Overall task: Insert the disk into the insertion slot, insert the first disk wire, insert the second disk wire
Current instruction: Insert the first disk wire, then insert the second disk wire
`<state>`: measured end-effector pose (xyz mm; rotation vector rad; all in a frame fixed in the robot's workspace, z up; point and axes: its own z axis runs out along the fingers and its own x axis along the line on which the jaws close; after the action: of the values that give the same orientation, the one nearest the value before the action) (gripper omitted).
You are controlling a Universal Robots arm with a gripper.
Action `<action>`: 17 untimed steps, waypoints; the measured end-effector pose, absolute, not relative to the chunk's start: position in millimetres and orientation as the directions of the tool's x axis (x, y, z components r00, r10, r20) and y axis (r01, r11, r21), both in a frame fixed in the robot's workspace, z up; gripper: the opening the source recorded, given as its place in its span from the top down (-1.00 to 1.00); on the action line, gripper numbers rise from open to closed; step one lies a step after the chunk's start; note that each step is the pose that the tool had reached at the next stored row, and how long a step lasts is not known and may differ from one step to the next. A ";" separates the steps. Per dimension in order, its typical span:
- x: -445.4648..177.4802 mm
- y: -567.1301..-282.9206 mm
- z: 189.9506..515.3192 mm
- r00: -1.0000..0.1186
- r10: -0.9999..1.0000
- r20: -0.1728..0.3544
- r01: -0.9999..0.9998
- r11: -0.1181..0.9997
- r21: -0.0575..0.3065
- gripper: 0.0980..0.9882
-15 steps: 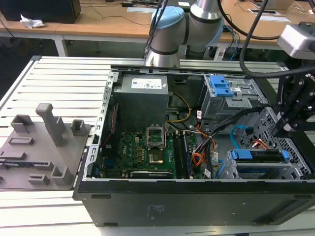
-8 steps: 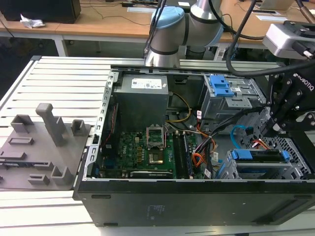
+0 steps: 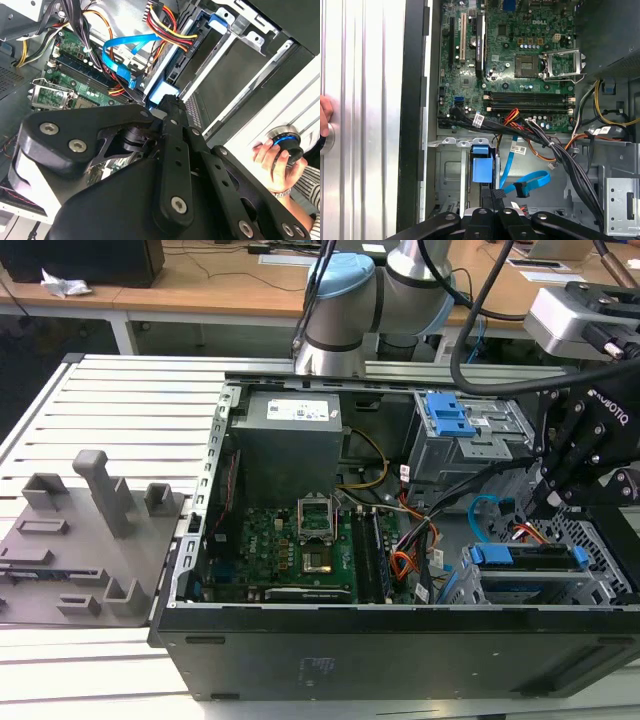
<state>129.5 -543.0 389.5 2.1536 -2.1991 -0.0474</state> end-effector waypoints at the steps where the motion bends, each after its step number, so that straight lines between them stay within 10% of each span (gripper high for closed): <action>1: 129.4 -543.0 389.5 -0.020 -1.000 0.024 -0.998 0.022 0.066 0.98; 12: 129.1 -543.0 389.5 -0.020 -1.000 0.024 -0.998 0.022 0.066 0.96; 17: 128.6 -537.9 388.6 -0.006 -1.000 0.023 -0.998 0.008 0.066 0.54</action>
<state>128.6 -537.9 388.6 2.1687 -2.1842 -0.0469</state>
